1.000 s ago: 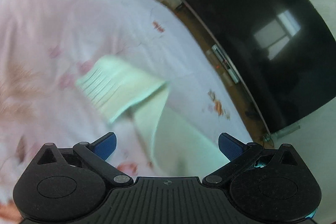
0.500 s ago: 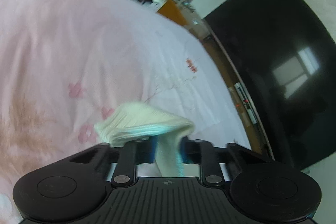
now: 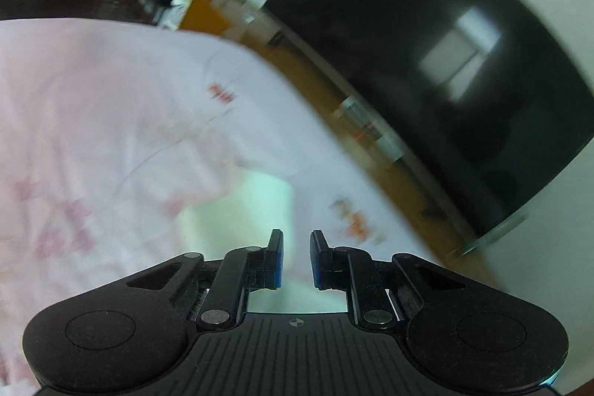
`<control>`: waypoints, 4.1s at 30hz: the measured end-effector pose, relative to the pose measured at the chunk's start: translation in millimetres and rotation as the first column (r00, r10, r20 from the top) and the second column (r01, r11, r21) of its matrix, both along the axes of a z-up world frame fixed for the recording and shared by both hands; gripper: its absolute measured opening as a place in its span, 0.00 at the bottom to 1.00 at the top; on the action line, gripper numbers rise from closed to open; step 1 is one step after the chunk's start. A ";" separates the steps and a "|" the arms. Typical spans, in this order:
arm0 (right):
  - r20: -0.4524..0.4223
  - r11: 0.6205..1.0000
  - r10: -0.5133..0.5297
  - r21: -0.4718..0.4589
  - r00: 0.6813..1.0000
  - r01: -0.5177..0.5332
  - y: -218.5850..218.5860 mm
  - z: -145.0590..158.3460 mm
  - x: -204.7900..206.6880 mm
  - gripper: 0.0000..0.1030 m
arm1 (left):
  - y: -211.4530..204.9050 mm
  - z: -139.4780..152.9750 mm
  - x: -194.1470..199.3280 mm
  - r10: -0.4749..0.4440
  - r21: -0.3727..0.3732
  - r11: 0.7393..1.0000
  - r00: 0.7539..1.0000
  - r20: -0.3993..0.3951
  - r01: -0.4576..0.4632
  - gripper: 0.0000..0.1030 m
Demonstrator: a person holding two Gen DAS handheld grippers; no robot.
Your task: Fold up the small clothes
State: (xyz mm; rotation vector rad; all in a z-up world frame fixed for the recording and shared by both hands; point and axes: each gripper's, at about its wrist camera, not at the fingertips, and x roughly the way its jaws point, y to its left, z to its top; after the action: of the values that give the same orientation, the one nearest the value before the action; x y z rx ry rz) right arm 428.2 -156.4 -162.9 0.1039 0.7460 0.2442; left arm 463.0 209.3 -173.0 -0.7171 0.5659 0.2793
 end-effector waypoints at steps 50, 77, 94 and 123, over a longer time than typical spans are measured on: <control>0.110 0.977 0.173 0.107 0.979 -0.185 176.0 27.0 85.3 0.07 | 36.5 -7.3 25.4 -0.189 0.092 0.975 0.973 -0.133 0.202 0.87; -0.034 0.914 -0.387 0.117 0.921 0.388 -150.0 -2.7 1.9 0.39 | -142.0 -11.7 29.2 -0.414 0.120 0.884 0.875 -0.249 0.452 0.87; 0.082 0.955 -0.266 0.154 0.960 0.252 -143.7 37.5 -4.2 0.09 | -150.8 -5.7 30.5 -0.389 0.132 0.895 0.891 -0.233 0.425 0.88; -0.110 0.854 -0.463 0.210 0.879 0.476 -241.5 -15.4 -22.4 0.22 | -186.6 -20.1 85.1 -0.457 0.010 0.884 0.866 -0.201 0.468 0.88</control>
State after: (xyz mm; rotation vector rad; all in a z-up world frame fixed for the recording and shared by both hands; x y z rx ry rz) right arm 405.7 -397.9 -178.3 0.5126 0.7224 -0.1444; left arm 548.1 22.7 -193.1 -0.4782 0.8935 -0.0867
